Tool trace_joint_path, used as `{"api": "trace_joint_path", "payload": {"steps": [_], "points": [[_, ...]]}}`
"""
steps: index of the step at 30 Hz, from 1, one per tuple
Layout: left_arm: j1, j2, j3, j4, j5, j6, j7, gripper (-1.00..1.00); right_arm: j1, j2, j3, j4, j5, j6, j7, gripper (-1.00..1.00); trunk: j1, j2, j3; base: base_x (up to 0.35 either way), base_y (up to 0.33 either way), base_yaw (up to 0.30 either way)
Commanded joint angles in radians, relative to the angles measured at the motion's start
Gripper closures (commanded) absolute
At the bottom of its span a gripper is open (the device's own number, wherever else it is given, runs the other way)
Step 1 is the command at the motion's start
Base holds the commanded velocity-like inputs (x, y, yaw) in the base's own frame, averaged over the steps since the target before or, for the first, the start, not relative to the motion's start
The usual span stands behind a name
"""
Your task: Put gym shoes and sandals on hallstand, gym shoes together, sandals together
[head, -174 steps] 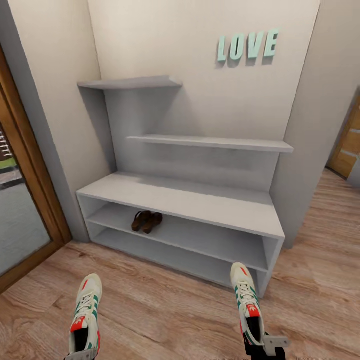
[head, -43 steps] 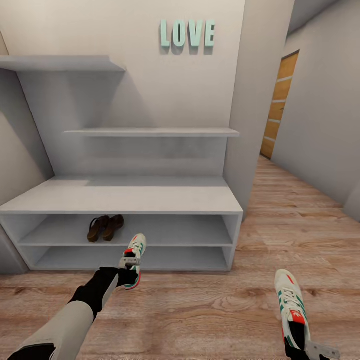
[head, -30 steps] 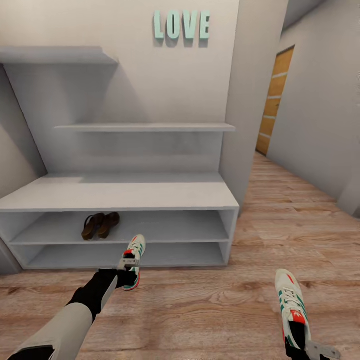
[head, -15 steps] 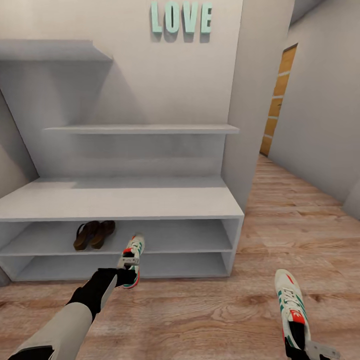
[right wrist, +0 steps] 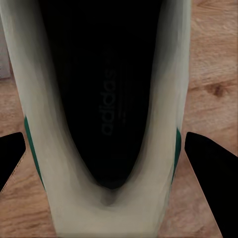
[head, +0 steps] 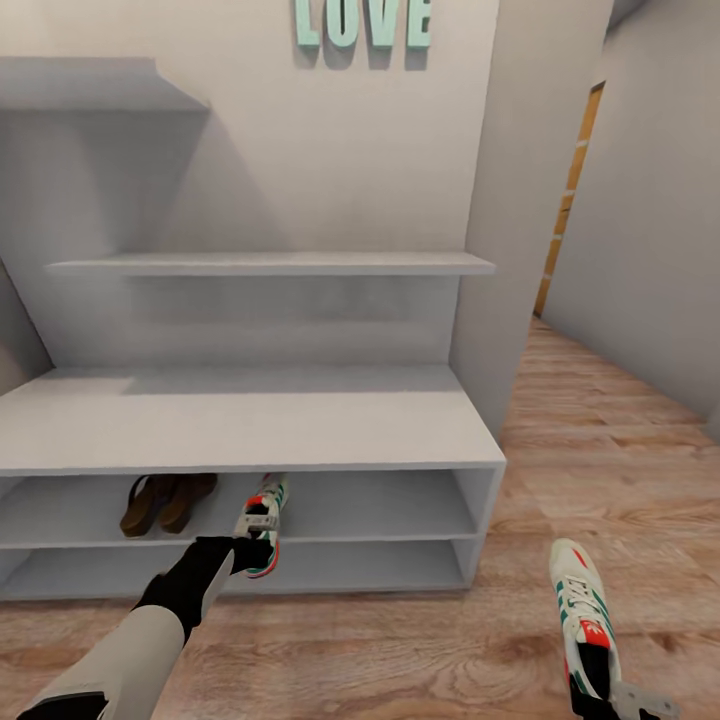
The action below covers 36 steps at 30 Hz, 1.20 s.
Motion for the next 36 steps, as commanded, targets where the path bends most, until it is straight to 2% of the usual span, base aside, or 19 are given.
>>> {"api": "trace_joint_path", "payload": {"steps": [1, 12, 21, 29, 32, 36], "points": [[0.0, -0.001, 0.006, -0.002, -0.01, 0.005, -0.008, 1.0, -0.001, 0.0, -0.003, 0.001, 0.005, -0.003, -0.003, 1.0, 0.0, 0.0, -0.001, 0.114, 0.0, 0.0], [0.001, -0.001, 0.001, -0.002, -0.012, 0.003, -0.001, 1.0, -0.001, 0.0, -0.004, 0.001, 0.005, -0.002, -0.003, 1.0, 0.0, 0.0, -0.001, 0.151, 0.0, 0.0], [0.0, -0.001, 0.001, -0.002, -0.01, 0.004, -0.009, 1.0, -0.001, 0.0, -0.006, 0.001, 0.004, -0.001, -0.004, 1.0, 0.0, 0.0, -0.001, 0.024, 0.0, 0.0], [0.001, -0.001, 0.0, -0.002, -0.011, 0.005, -0.01, 1.0, -0.001, 0.001, -0.007, -0.001, 0.001, 0.0, -0.005, 1.0, 0.031, -0.056, -0.029, 0.001, 0.0, 0.0], [0.001, -0.001, 0.0, -0.002, -0.012, 0.005, -0.01, 1.0, -0.001, 0.0, -0.007, -0.001, 0.001, 0.0, -0.004, 1.0, 0.032, -0.057, -0.045, 0.0, 0.0, 0.0], [0.001, -0.001, 0.0, -0.002, -0.012, 0.004, -0.01, 1.0, -0.001, 0.0, -0.007, -0.001, 0.001, 0.0, -0.004, 1.0, 0.032, -0.057, -0.047, 0.0, 0.0, 0.0]]}}
